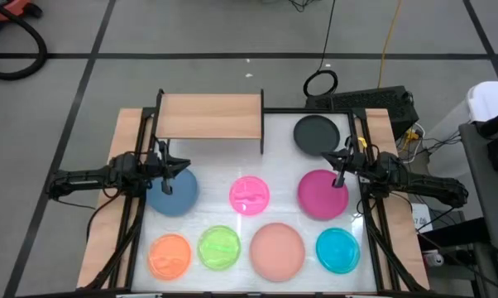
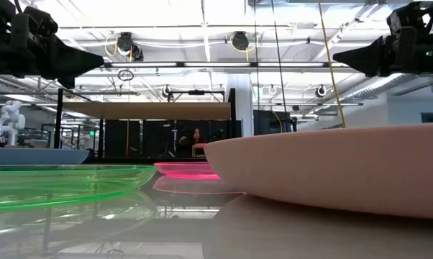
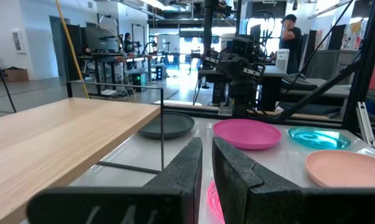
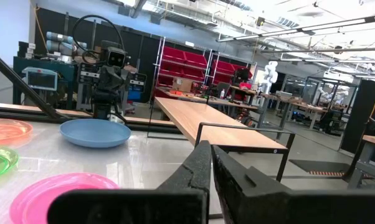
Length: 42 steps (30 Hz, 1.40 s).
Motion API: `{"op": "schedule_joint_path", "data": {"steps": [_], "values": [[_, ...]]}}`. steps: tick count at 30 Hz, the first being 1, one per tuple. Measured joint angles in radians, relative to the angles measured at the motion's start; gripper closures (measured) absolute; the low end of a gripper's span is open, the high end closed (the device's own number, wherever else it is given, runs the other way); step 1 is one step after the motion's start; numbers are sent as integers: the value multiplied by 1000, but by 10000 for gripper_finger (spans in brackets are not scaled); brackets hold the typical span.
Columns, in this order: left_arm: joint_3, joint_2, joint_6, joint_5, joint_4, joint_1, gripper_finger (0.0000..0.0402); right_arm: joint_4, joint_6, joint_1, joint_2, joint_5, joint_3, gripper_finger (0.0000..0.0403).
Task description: Place and stack plates onto a shelf
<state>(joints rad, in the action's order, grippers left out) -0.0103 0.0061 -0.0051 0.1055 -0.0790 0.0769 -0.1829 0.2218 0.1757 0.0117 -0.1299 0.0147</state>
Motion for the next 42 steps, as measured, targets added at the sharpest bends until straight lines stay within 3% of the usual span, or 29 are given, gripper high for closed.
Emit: {"op": "schedule_joint_path", "data": {"steps": [28,32,35,42], "values": [[0,0,0,0,0,0,360,-4,-8,0,0,0,0,401],[0,0,0,0,0,0,360,-120,-316,0,0,45,0,401],[0,0,0,0,0,0,360,-210,-500,0,0,12,0,401],[0,0,0,0,0,0,360,-292,-450,0,0,-157,0,401]]}}
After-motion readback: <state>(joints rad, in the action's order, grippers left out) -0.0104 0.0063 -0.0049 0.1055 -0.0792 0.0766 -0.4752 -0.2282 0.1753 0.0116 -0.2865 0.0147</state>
